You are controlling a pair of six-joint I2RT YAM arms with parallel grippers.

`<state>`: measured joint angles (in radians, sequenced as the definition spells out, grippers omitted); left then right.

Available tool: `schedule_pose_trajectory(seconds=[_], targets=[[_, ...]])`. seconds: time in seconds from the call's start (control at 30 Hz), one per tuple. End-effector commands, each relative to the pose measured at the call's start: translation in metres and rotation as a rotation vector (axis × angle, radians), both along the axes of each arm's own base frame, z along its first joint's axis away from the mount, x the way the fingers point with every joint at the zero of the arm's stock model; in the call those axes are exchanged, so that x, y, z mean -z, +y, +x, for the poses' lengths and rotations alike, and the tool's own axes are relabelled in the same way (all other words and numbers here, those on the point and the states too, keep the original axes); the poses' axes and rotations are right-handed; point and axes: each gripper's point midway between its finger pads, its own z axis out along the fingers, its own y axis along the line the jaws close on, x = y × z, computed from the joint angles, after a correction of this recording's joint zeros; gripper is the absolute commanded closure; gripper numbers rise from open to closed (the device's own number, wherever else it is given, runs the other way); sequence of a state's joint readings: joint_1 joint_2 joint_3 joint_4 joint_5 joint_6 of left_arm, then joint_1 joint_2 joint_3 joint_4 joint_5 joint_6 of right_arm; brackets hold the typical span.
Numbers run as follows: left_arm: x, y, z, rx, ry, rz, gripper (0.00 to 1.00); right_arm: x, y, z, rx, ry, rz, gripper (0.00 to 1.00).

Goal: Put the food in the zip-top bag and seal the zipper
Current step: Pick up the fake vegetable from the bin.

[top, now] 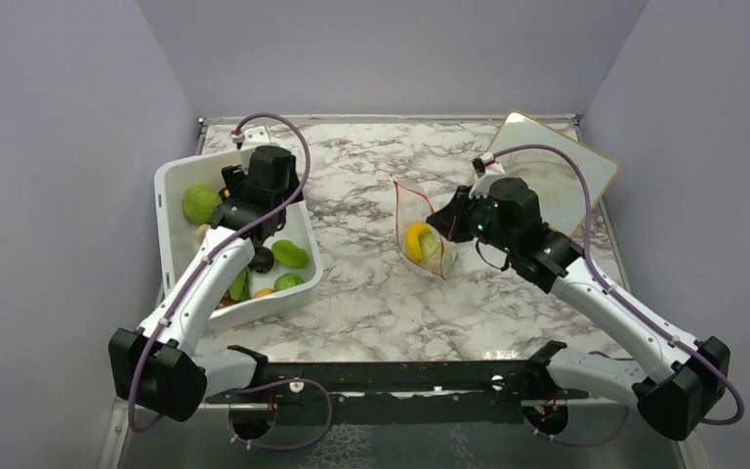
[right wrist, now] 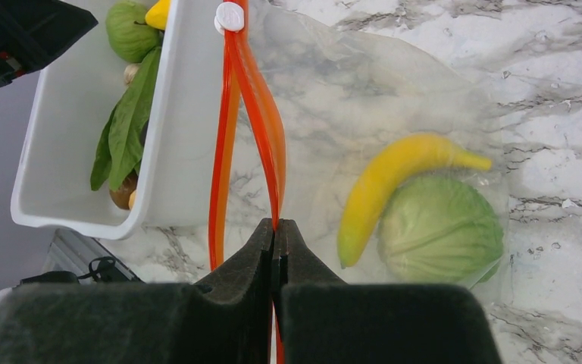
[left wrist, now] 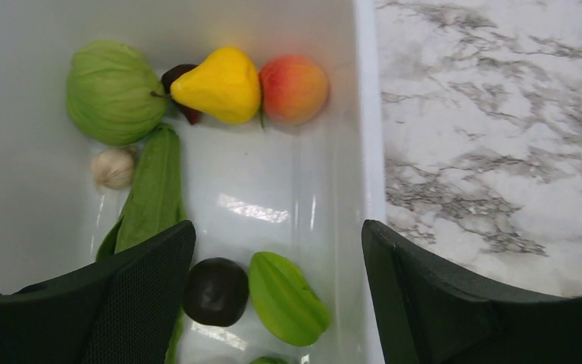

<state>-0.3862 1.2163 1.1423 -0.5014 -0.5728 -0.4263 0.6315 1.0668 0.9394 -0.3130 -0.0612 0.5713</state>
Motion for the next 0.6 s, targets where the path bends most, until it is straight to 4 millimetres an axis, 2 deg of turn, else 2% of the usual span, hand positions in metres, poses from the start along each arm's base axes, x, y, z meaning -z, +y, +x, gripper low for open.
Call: schedule_pose_trajectory(seconds=[0.0, 0.07, 0.3, 0.57], targets=[[0.033, 0.036, -0.013, -0.06, 0.11, 0.023, 0.17, -0.01, 0.001, -0.004, -0.028, -0.035, 0.006, 0.99], [0.046, 0.048, -0.014, -0.091, 0.135, 0.012, 0.16, -0.011, -0.001, -0.005, -0.023, -0.042, 0.004, 0.99], [0.07, 0.09, -0.012, -0.19, 0.191, 0.033, 0.15, -0.008, -0.001, -0.006, -0.034, -0.034, -0.013, 0.99], [0.103, 0.126, -0.019, -0.251, 0.322, 0.09, 0.12, -0.015, -0.003, -0.008, -0.031, -0.057, 0.003, 0.99]])
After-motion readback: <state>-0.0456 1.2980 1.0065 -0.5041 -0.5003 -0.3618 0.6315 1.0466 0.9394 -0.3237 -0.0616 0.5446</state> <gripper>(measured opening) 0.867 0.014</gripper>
